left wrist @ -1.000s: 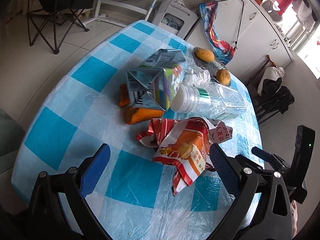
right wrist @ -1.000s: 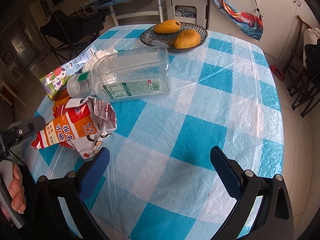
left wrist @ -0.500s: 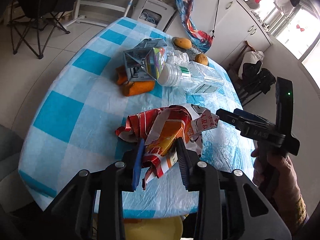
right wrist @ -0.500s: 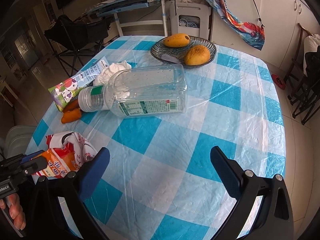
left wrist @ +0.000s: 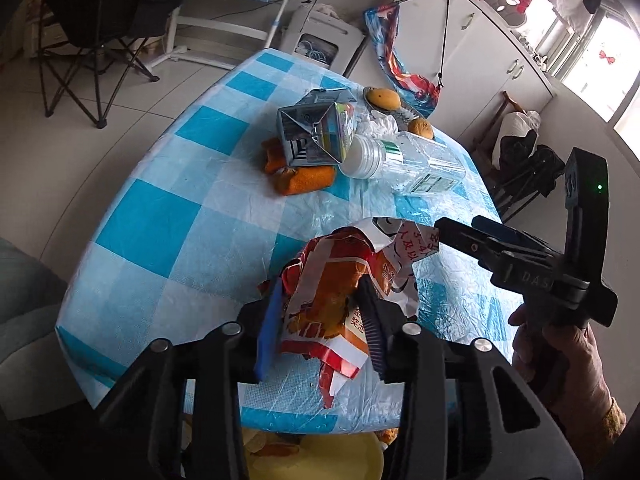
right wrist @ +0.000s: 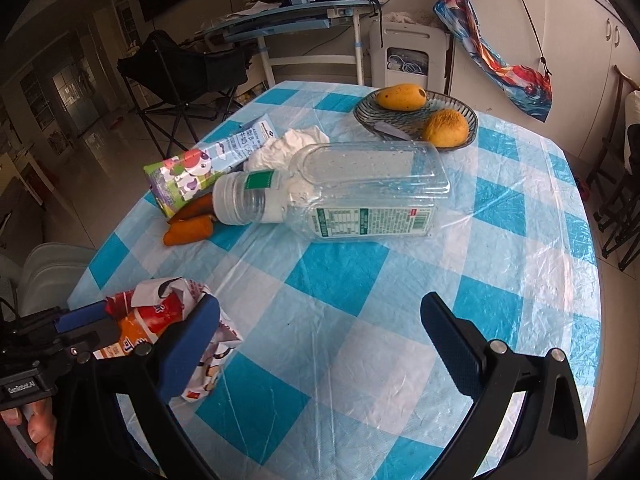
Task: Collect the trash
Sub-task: 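Grasp the red snack wrapper with the left gripper, then grasp the cow-print milk carton with the right gripper while the left gripper holds the wrapper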
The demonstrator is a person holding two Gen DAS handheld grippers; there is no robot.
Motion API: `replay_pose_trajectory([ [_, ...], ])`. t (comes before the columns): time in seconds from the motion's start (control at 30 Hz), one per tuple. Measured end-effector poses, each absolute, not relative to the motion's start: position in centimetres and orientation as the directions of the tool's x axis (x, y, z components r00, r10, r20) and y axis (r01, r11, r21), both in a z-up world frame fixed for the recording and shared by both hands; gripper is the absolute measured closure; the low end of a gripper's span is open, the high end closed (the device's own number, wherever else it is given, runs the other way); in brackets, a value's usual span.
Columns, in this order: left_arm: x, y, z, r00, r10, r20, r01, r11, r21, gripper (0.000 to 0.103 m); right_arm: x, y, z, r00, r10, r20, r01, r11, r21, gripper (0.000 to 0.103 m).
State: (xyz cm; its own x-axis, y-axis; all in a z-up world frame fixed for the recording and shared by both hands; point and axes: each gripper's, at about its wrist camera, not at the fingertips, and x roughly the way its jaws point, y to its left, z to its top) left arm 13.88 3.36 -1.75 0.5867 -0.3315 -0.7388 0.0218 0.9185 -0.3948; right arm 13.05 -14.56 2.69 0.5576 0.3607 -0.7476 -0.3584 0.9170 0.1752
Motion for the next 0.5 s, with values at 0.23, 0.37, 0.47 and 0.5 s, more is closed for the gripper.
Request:
replay_pose_trajectory([
  [0.23, 14.1, 4.1, -3.4, 0.527, -0.378, -0.761, -0.025, 0.888, -0.459, 0.095, 14.3, -16.2, 6.3, 0.565, 0.603, -0.563, -0.365, 0.795, 0.485, 0.006],
  [0.37, 13.9, 2.8, -3.2, 0.518, -0.387, -0.763, 0.024, 0.898, -0.439, 0.096, 15.5, -15.1, 5.8, 0.495, 0.698, -0.517, -0.326, 0.701, 0.635, 0.006],
  [0.47, 13.8, 2.7, -2.9, 0.523, -0.396, -0.754, 0.030, 0.893, -0.449, 0.096, 16.4, -12.8, 5.2, 0.449, 0.747, -0.490, -0.311, 0.645, 0.698, 0.006],
  [0.5, 13.8, 3.0, -2.9, 0.523, -0.401, -0.752, 0.019, 0.887, -0.460, 0.096, 16.8, -11.8, 4.9, 0.423, 0.761, -0.493, -0.312, 0.633, 0.709, 0.006],
])
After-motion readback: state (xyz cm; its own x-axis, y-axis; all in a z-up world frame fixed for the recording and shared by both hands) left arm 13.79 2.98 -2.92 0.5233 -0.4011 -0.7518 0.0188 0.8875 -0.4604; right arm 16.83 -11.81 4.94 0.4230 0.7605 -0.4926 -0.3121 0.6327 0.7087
